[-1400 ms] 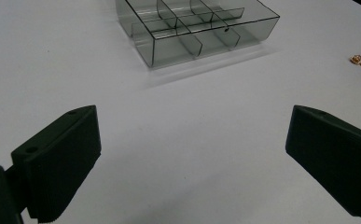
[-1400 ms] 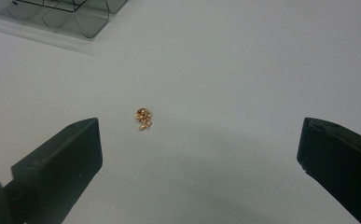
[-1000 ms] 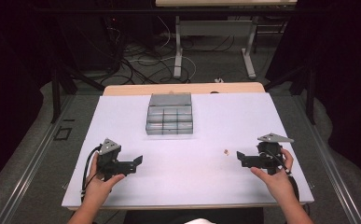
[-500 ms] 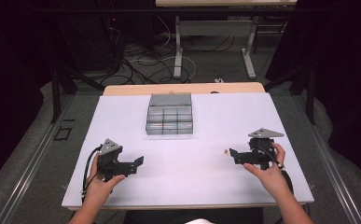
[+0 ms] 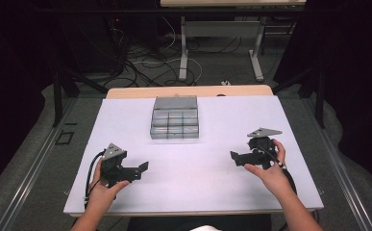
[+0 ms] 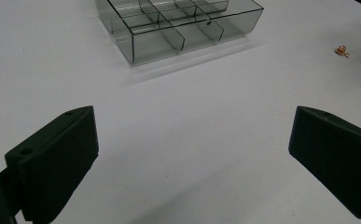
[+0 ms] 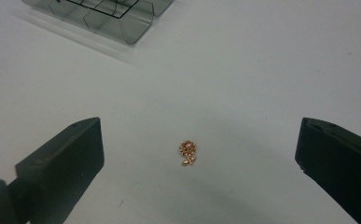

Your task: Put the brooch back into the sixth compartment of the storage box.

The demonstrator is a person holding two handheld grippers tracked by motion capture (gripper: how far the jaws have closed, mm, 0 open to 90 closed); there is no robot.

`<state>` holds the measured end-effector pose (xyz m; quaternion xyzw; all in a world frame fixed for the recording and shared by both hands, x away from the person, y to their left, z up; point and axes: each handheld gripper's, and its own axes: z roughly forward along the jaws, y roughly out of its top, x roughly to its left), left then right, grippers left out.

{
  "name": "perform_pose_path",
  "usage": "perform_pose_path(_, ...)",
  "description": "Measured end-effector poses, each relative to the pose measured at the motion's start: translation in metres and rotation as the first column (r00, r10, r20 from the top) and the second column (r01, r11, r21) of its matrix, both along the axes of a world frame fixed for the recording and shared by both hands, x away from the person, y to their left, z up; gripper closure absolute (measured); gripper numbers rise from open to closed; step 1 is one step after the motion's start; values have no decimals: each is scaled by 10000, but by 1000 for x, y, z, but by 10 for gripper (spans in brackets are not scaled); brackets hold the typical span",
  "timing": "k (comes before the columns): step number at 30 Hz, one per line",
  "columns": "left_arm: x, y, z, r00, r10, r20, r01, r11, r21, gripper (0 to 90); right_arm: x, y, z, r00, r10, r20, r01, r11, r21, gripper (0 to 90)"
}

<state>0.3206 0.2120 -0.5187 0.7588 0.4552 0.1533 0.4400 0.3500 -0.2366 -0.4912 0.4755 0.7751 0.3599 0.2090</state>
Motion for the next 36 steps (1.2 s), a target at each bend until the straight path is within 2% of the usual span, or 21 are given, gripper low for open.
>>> perform_pose_path(8, 0, 0, -1, 10000, 39, 72, -39, 10000, -52, 18, 6, 2, -2, 9999, -6, -170, 5, 10000, -94, 74)
perform_pose_path(11, 1, 0, -1, 9999, 16, 103, -17, 10000, 33, 19, 9, 3, -3, 9995, -209, -244, 203, 9995, -229, 149)
perform_pose_path(24, 1, 0, -2, 10000, 57, 75, -57, 10000, -4, 22, 18, 2, -6, 9972, -470, -577, 444, 9980, -451, 217)
perform_pose_path(30, 1, -1, -2, 10000, 62, 16, -62, 10000, -60, 23, 21, 6, -11, 9961, -598, -644, 551, 9959, -712, 288)
perform_pose_path(36, 1, -1, -2, 10000, 54, 12, -54, 10000, -61, 23, 24, 9, -14, 9942, -746, -776, 687, 9947, -770, 337)
